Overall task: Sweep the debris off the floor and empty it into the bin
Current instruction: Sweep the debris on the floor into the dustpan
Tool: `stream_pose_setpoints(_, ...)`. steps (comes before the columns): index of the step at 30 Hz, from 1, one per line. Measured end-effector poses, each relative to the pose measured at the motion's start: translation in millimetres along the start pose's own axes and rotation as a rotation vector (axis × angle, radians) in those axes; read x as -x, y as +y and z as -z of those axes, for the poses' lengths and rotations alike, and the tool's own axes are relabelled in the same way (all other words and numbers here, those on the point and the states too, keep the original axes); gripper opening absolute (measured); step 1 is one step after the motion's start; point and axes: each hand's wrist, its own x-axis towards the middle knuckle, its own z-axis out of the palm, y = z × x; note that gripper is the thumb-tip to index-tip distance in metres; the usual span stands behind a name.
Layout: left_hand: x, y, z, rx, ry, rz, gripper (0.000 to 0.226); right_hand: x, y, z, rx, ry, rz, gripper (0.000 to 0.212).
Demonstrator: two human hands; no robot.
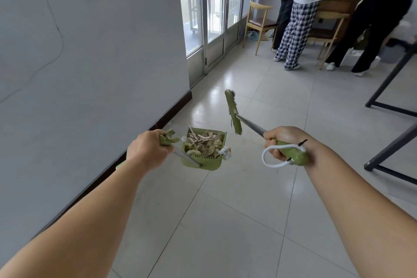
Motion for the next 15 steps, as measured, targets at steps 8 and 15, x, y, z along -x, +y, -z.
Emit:
stream_pose_setpoints(8, -46.8, 42.5, -15.9, 0.011, -0.042, -0.057, 0.018, -36.5, -1.8, 36.4, -0.116, 0.046, -0.09, 0.031)
stream_pose_setpoints(15, -115.9, 64.8, -23.8, 0.011, -0.077, -0.124, 0.016, -84.5, -13.5, 46.5, -0.22, 0.121, -0.123, 0.026)
